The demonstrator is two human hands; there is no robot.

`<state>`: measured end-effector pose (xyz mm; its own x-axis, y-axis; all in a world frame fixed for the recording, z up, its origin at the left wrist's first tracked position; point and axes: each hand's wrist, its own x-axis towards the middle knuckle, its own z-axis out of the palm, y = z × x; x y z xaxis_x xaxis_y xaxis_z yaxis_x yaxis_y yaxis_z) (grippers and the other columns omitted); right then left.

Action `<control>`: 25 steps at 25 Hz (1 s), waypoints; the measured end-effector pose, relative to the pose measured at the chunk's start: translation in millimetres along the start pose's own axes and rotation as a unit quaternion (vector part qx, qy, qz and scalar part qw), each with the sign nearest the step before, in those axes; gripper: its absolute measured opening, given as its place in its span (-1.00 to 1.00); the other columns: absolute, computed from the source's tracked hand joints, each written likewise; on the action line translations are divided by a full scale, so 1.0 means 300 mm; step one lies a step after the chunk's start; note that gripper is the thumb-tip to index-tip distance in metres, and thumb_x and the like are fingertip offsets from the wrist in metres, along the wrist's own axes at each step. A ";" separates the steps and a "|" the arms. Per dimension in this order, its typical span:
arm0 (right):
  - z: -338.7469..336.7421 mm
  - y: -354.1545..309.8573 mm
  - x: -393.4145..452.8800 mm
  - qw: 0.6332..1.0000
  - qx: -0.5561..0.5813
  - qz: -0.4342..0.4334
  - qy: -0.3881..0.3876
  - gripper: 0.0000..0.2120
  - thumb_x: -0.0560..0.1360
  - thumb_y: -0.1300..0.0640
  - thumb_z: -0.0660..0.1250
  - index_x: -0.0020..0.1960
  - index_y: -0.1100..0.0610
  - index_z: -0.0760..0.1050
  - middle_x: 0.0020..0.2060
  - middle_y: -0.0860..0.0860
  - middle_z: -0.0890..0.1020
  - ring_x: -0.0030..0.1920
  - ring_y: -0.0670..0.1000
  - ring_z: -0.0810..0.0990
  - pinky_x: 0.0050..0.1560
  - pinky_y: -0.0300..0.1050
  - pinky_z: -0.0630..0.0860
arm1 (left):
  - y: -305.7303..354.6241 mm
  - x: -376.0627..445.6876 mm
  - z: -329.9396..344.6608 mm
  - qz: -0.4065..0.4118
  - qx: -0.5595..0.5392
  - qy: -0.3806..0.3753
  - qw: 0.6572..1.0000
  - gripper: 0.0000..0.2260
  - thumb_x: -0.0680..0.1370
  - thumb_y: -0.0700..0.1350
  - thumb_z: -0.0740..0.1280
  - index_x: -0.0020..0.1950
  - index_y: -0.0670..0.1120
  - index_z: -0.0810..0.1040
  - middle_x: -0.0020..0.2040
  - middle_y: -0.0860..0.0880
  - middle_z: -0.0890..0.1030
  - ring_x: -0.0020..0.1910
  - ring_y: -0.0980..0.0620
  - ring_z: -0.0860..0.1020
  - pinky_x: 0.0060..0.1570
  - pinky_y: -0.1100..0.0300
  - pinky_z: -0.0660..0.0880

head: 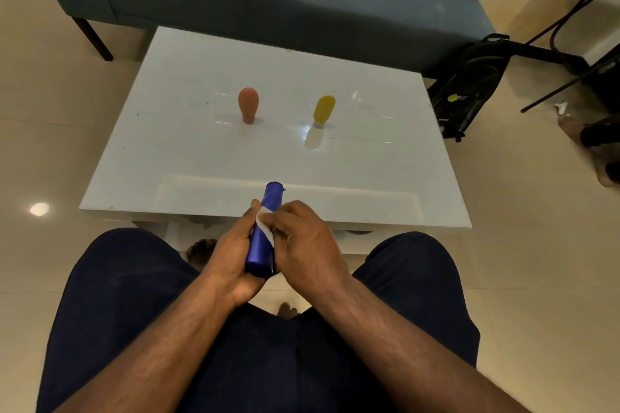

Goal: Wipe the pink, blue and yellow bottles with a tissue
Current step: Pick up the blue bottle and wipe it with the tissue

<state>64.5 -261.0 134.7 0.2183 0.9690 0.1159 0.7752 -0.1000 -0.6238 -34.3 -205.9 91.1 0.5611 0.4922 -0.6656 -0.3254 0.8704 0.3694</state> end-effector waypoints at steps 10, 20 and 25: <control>-0.019 0.017 0.037 0.999 0.037 0.025 -0.003 -0.80 0.59 0.04 0.26 0.04 0.06 0.63 -0.13 -0.07 0.54 -0.13 -0.10 0.53 -0.04 -0.17 0.53 | 0.008 0.004 0.001 0.012 -0.017 -0.001 1.000 -0.43 0.48 0.18 0.45 0.37 -0.12 0.53 0.11 -0.22 0.65 0.06 -0.14 0.65 0.17 -0.10 0.59; -0.046 0.035 0.021 1.000 0.003 0.022 -0.021 -0.80 0.54 0.17 0.33 0.14 0.11 0.61 -0.03 0.00 0.56 -0.07 -0.09 0.52 0.01 -0.16 0.55 | 0.011 0.016 -0.013 0.030 -0.046 0.004 0.999 -0.51 0.50 -0.08 0.42 0.39 -0.21 0.51 0.00 -0.18 0.66 -0.07 -0.10 0.66 -0.03 -0.02 0.66; -0.041 0.023 0.001 0.998 -0.035 0.016 -0.043 -0.74 0.53 0.13 0.36 0.21 0.12 0.57 0.03 0.03 0.56 -0.02 -0.03 0.54 0.02 -0.15 0.56 | 0.017 0.016 -0.025 0.074 0.001 0.013 0.997 -0.60 0.53 -0.17 0.38 0.37 -0.16 0.54 0.09 -0.20 0.68 -0.06 -0.11 0.69 -0.11 -0.01 0.68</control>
<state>77.2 -264.1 140.0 0.1943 0.9806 0.0270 0.8083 -0.1445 -0.5707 -38.9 -199.2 84.8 0.4873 0.6146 -0.6203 -0.4021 0.7885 0.4654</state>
